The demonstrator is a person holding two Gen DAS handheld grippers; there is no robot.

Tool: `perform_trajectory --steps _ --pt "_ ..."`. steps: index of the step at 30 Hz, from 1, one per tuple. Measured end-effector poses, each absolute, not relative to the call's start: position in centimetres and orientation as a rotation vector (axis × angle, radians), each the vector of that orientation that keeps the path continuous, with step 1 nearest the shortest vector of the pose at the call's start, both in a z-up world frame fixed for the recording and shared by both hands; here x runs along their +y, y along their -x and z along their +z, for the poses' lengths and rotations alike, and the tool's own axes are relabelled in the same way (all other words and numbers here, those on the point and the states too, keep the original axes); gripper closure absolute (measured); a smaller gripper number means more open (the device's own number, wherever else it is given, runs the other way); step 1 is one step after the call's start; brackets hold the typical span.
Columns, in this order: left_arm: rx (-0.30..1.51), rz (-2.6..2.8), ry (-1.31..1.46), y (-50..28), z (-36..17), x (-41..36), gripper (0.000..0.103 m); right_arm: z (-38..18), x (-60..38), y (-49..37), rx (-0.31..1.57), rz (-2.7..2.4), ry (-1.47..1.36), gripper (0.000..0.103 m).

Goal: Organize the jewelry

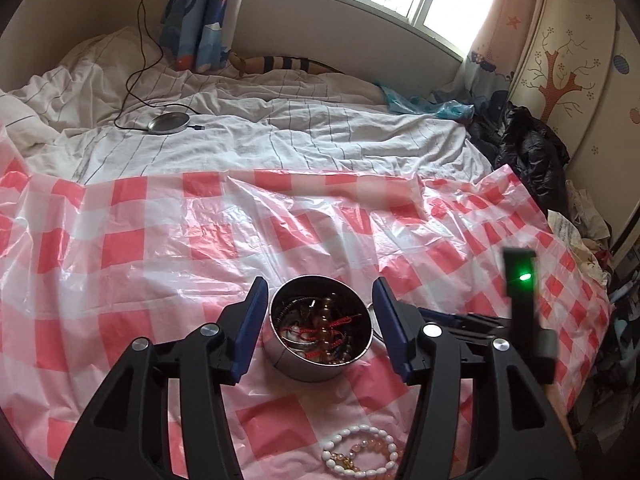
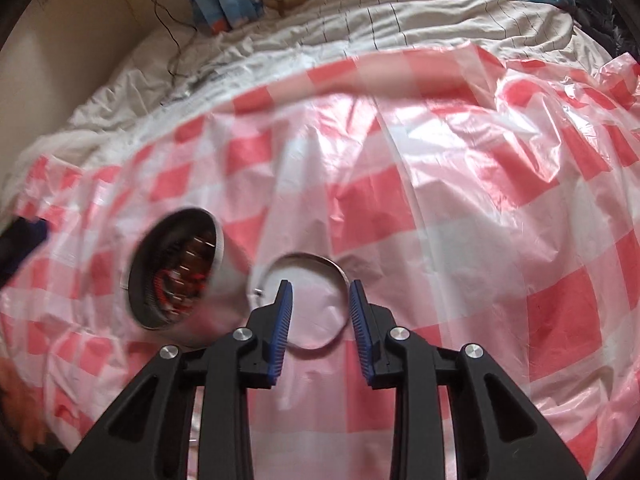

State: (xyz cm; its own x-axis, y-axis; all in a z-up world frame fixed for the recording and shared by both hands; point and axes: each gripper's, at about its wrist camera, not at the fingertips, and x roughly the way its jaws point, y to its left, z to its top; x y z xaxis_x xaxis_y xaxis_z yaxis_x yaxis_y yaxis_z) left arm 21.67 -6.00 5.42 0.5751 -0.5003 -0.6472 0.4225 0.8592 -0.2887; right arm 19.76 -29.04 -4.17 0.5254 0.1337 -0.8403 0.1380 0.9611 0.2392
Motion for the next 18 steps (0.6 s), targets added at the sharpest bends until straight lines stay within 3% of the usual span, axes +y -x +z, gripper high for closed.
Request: perform_trajectory --steps 2,3,5,18 --pt "0.791 -0.553 0.107 -21.5 5.5 -6.2 0.051 -5.5 -28.8 -20.1 1.052 -0.040 -0.233 0.081" --pt "0.792 -0.558 0.104 -21.5 5.5 -6.2 0.051 -5.7 -28.6 -20.3 1.050 -0.051 -0.211 0.090" --pt "0.786 -0.560 0.100 -21.4 5.7 -6.2 0.050 -5.4 -28.5 -20.3 1.034 -0.065 -0.179 0.099" --pt "0.769 -0.505 0.231 -22.5 6.1 -3.0 0.046 3.4 -27.2 -18.7 0.732 0.030 -0.250 0.099"
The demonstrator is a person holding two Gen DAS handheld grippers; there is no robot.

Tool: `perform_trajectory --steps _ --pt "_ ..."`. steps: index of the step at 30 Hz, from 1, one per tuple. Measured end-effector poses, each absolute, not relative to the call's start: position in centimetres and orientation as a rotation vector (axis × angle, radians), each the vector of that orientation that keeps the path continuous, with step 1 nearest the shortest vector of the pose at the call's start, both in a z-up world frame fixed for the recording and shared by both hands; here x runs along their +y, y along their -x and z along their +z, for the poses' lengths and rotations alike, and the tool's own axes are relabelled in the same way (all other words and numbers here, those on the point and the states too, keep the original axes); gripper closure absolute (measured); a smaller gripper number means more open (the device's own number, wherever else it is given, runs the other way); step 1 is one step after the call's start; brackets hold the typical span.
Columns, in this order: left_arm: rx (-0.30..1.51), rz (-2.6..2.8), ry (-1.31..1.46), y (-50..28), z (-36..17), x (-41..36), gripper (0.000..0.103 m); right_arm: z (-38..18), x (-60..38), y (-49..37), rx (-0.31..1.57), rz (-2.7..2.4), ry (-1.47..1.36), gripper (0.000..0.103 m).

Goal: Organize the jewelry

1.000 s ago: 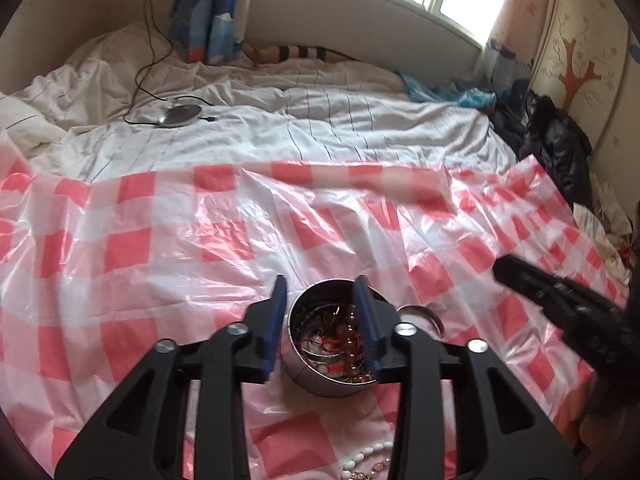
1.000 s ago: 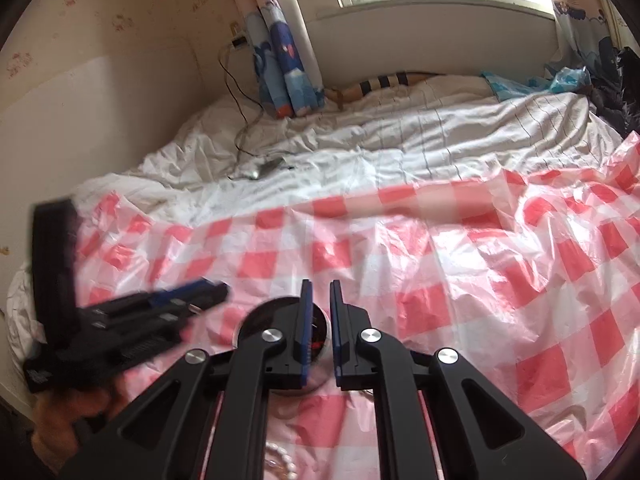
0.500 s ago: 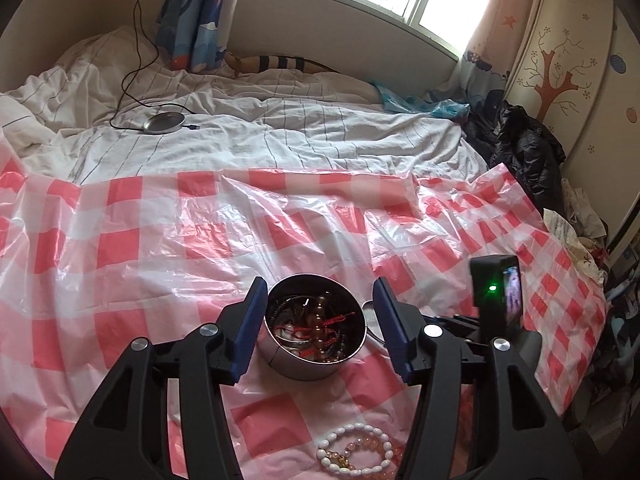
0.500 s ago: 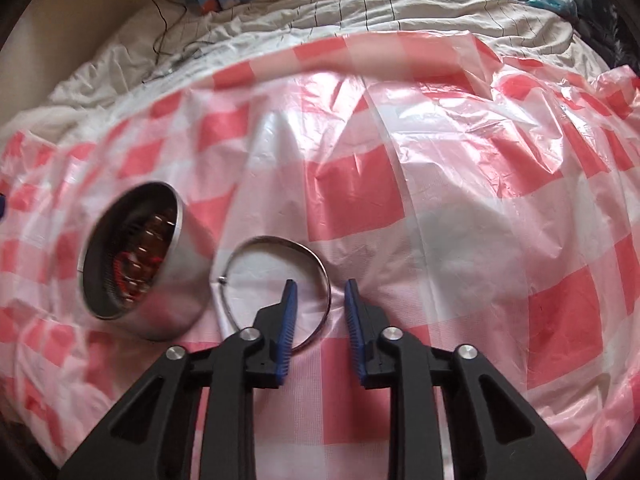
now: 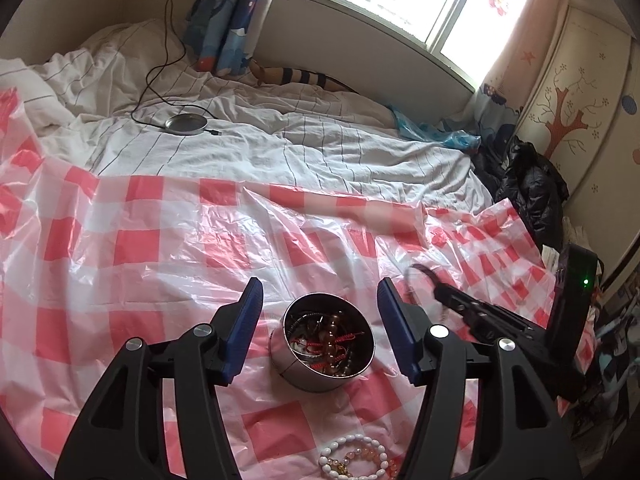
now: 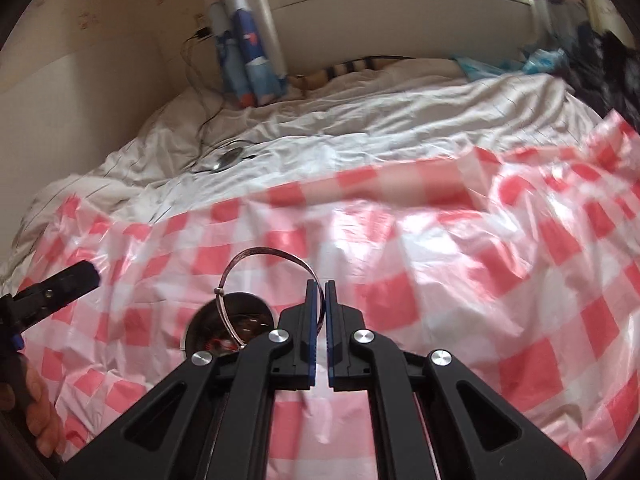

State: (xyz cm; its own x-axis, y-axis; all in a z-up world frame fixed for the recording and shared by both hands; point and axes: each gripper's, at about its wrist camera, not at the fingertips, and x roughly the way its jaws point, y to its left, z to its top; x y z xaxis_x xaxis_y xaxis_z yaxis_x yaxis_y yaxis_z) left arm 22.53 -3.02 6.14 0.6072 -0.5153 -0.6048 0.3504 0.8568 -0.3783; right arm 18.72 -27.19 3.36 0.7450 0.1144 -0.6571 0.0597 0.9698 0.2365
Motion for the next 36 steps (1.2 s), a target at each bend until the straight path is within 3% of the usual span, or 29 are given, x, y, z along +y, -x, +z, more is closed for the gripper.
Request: perform_trajectory --steps 4,5,6,7,11,18,22,36 --pt "0.775 -0.507 0.221 -22.5 5.9 -3.3 0.046 1.3 -22.2 -21.9 0.833 0.094 -0.128 0.097" --pt "0.775 -0.509 0.216 -22.4 6.0 -3.4 0.045 0.6 -21.3 -22.3 0.859 0.108 -0.109 0.086" --pt "0.774 -0.510 0.211 -22.4 6.0 -3.4 0.044 0.1 -20.8 -22.4 0.872 0.108 -0.097 0.064" --pt "0.773 -0.510 0.209 -22.4 6.0 -3.4 0.043 -0.1 -20.7 -22.2 0.869 0.108 -0.101 0.060" --pt "0.775 -0.501 0.189 -22.4 5.9 -3.4 0.041 1.9 -23.0 -20.9 0.801 0.083 -0.175 0.054" --pt "0.761 -0.446 0.051 -21.0 5.5 -4.4 0.038 3.7 -24.6 -17.7 0.794 0.111 -0.253 0.030" --pt "0.728 -0.413 -0.017 -19.5 5.7 -4.7 0.030 5.0 -24.8 -15.3 0.773 0.112 -0.239 0.023" --pt "0.618 -0.384 -0.246 -13.6 6.6 -6.1 0.024 6.6 -24.5 -9.9 0.763 0.124 -0.201 0.016"
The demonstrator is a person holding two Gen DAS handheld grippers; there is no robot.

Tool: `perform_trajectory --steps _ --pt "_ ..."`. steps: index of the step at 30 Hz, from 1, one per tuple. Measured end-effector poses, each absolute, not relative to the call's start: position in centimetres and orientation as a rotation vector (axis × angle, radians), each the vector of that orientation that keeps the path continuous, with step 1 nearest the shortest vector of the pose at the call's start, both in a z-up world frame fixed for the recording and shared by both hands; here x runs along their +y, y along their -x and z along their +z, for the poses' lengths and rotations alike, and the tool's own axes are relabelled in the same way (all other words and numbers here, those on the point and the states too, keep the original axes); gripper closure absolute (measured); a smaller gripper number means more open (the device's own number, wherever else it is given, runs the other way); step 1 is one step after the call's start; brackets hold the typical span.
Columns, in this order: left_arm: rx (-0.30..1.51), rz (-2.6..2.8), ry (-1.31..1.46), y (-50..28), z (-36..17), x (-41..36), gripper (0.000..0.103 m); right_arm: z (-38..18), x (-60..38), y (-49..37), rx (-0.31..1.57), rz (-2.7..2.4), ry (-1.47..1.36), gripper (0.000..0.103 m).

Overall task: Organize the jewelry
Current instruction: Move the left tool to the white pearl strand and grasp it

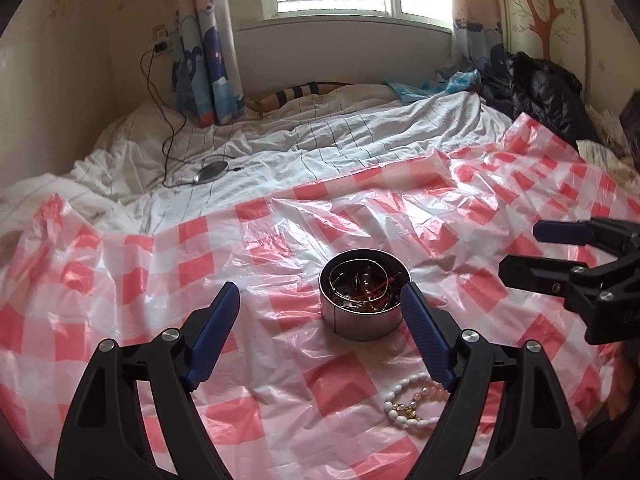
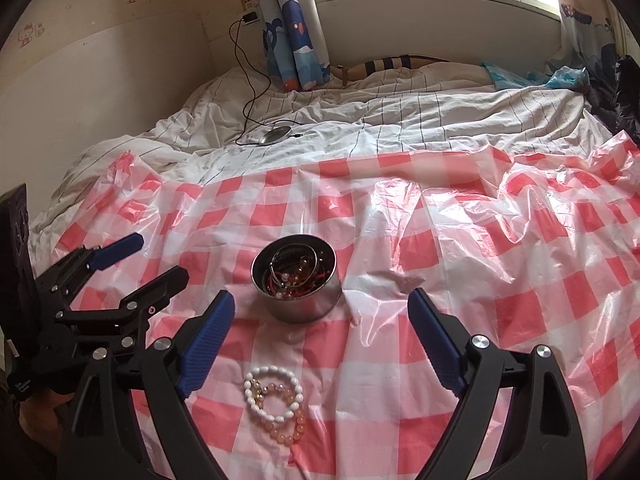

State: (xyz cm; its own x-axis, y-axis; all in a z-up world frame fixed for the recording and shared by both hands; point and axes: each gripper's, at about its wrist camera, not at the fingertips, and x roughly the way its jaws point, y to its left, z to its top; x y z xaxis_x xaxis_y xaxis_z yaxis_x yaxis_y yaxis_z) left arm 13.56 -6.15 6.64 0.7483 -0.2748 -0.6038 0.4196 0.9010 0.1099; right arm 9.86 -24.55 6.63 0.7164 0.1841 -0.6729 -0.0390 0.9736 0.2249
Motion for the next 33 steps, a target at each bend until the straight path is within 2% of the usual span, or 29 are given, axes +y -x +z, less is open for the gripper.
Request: perform_trajectory --steps 14,22,33 --pt "0.574 -0.410 -0.370 -12.0 6.5 -7.6 0.023 6.1 -23.7 -9.5 0.798 0.140 -0.156 0.013" --pt "0.936 -0.685 -0.122 -14.3 1.9 -6.7 0.023 4.9 -25.0 -8.9 0.831 0.094 -0.122 0.013" --pt "1.045 -0.694 -0.153 -13.8 -3.8 -9.2 0.023 5.4 -26.5 -7.8 0.821 0.085 -0.148 0.012"
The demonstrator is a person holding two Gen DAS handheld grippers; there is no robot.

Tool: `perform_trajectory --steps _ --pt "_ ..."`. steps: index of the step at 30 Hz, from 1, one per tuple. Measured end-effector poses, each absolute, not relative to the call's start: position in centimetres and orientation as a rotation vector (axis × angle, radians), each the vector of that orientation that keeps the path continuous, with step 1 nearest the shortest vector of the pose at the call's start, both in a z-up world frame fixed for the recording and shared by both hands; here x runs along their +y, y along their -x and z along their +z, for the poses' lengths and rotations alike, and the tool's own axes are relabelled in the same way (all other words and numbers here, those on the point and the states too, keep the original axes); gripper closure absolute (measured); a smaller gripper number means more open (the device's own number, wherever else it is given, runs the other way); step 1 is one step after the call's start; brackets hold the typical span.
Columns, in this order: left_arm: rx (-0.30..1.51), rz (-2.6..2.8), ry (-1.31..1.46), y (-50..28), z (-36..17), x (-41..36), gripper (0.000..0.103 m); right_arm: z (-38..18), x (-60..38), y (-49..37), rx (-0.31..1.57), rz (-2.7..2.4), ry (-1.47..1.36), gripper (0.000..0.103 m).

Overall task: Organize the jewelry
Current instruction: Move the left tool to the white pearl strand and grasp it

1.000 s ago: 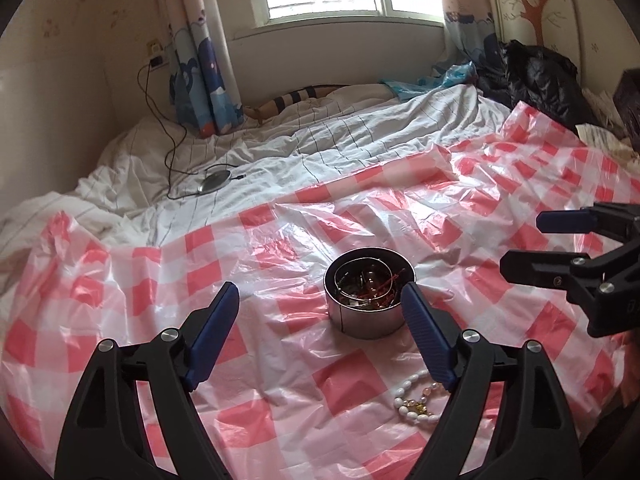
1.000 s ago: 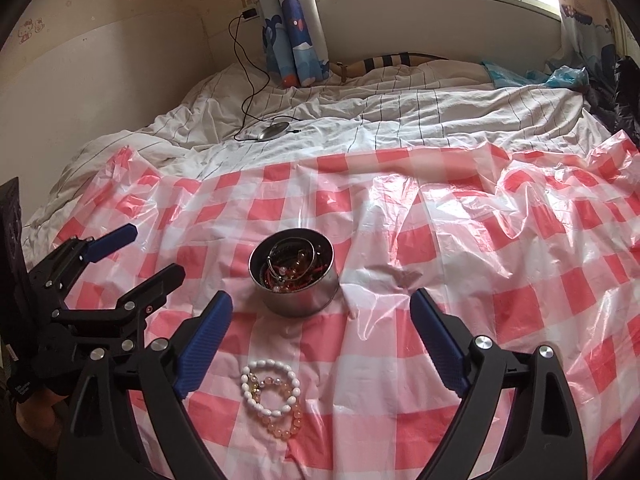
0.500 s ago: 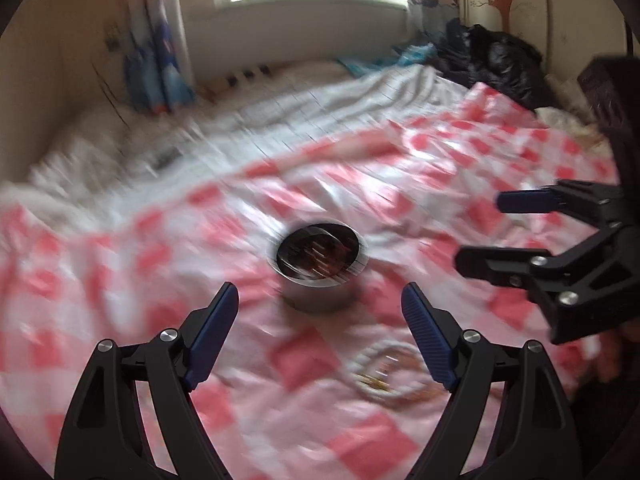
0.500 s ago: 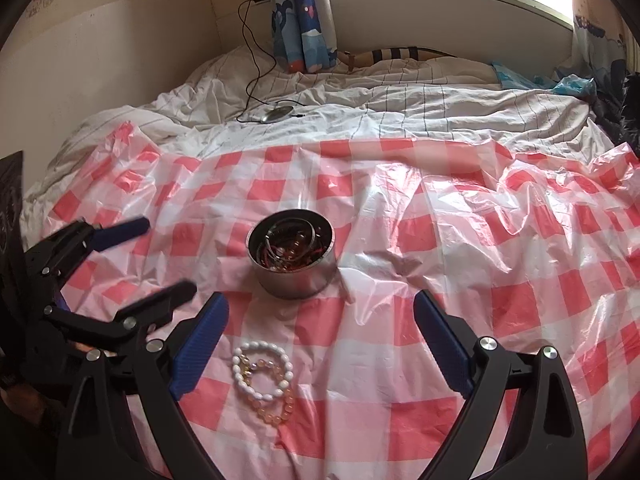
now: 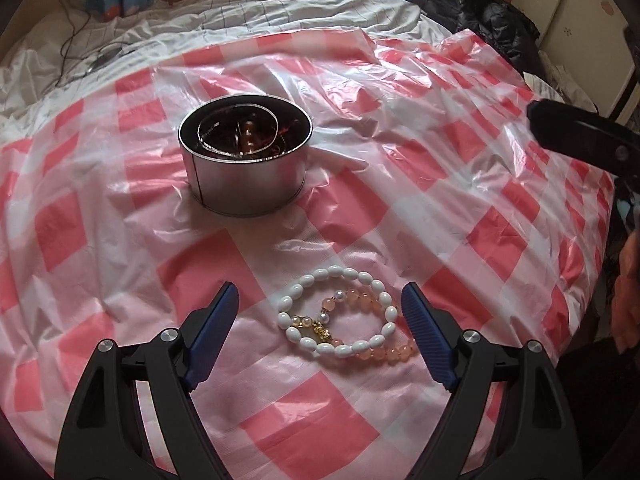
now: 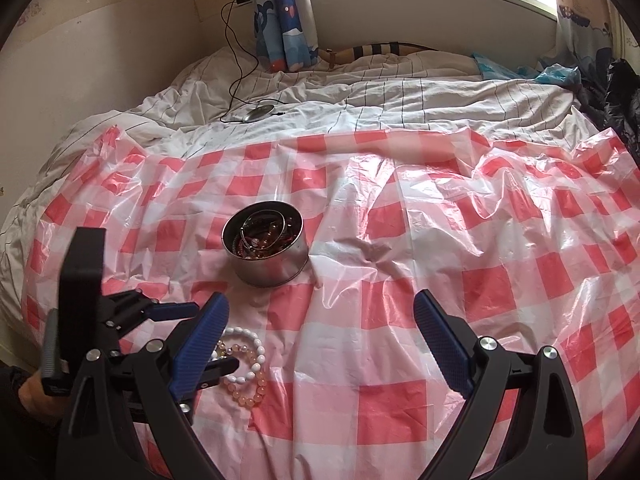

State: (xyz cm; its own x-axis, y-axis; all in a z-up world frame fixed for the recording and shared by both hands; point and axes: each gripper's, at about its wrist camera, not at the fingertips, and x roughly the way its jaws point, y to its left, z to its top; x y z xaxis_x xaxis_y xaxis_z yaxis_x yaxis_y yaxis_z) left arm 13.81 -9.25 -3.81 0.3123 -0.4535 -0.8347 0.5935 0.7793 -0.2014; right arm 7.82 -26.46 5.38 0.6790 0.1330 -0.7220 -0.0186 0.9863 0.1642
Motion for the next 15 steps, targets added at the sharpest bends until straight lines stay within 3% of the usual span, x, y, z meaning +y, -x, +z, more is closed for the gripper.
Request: perform_trajectory --steps 5,15 --pt "1.062 -0.635 -0.079 -15.1 -5.1 -8.4 0.027 5.5 -26.8 -7.6 0.818 0.082 -0.154 0.012" --pt "0.925 -0.483 -0.487 -13.9 -6.1 -9.8 0.036 5.4 -27.0 -7.5 0.824 0.086 -0.153 0.012"
